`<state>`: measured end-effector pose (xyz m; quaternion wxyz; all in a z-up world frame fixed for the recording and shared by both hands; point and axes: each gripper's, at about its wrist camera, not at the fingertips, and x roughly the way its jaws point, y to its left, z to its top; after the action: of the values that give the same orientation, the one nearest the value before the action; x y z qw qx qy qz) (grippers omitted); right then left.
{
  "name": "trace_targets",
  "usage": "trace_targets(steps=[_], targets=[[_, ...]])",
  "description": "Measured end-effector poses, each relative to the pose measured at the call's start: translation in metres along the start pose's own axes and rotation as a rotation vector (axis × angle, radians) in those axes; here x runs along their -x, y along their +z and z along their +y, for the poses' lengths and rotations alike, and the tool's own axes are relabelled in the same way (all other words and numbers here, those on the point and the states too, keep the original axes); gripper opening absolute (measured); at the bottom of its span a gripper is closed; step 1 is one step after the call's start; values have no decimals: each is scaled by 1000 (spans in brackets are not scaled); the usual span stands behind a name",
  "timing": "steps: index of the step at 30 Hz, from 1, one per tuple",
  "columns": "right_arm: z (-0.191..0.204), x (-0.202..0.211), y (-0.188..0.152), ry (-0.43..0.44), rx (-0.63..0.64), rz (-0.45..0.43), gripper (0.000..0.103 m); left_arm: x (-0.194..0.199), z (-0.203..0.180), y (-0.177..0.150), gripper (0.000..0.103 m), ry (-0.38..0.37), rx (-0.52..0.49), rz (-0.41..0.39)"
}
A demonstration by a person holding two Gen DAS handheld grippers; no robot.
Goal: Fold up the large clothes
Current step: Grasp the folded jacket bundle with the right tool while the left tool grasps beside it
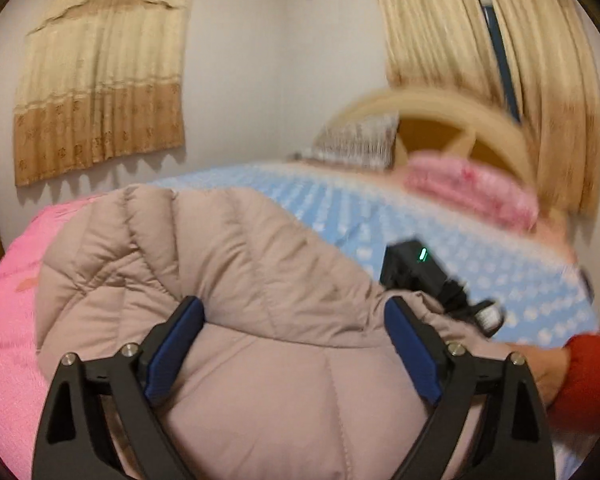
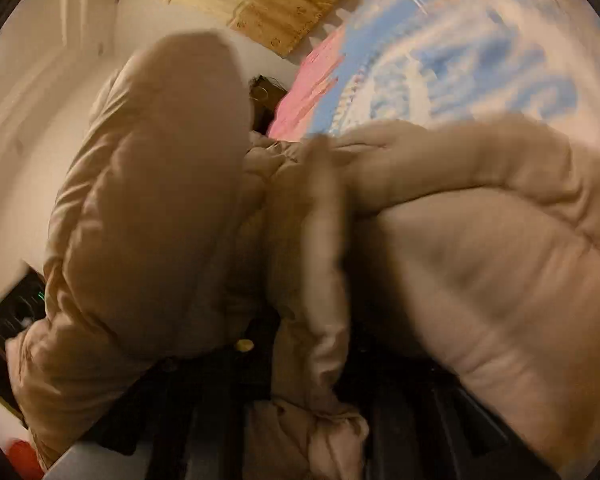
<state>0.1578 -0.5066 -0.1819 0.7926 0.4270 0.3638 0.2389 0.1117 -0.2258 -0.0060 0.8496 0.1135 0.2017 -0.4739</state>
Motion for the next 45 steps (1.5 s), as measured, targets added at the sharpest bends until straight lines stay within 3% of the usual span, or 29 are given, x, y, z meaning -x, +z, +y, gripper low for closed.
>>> trace_targets(steps=[2, 5, 9, 12, 13, 15, 16, 19, 22, 26, 31, 34, 37, 41, 43, 45], targets=[[-7, 12, -4, -1, -13, -39, 9, -17, -20, -3, 94, -30, -82, 53], [-18, 42, -17, 2, -33, -119, 9, -32, -29, -8, 95, -102, -100, 98], [-23, 72, -32, -43, -66, -155, 9, -33, -48, -18, 95, -111, -179, 125], [-30, 100, -43, -63, -144, -161, 15, -32, -56, -21, 95, -86, -235, 139], [-31, 118, -46, -116, -170, -174, 27, -33, -57, -21, 95, -81, -239, 141], [-5, 148, -55, -233, -86, -254, 30, -30, -53, -21, 95, -80, -235, 139], [17, 164, -54, -328, 17, -314, 30, -30, -53, -20, 95, -78, -236, 138], [68, 174, -42, -297, 165, -393, 30, -28, -53, -22, 95, -71, -240, 136], [116, 149, -23, -296, 330, -351, 30, -30, -61, -21, 95, -65, -243, 135], [135, 98, -7, -408, 403, -263, 30, -29, -63, -23, 95, -59, -241, 126], [97, 54, 18, -541, 308, -170, 30, -28, -64, -25, 95, -39, -234, 108], [66, 51, 13, -528, 213, -169, 28, -23, -67, -27, 95, -1, -240, 82], [56, 48, -3, -516, 221, -194, 28, -11, -69, -28, 95, 41, -234, 63], [52, 41, -11, -576, 260, -204, 27, 38, -27, -13, 95, -44, -19, -1], [50, 39, -13, -588, 266, -206, 27, 47, 0, 2, 95, 37, 51, -15], [50, 37, -11, -605, 277, -211, 27, 37, 28, 23, 95, 190, 81, 17]])
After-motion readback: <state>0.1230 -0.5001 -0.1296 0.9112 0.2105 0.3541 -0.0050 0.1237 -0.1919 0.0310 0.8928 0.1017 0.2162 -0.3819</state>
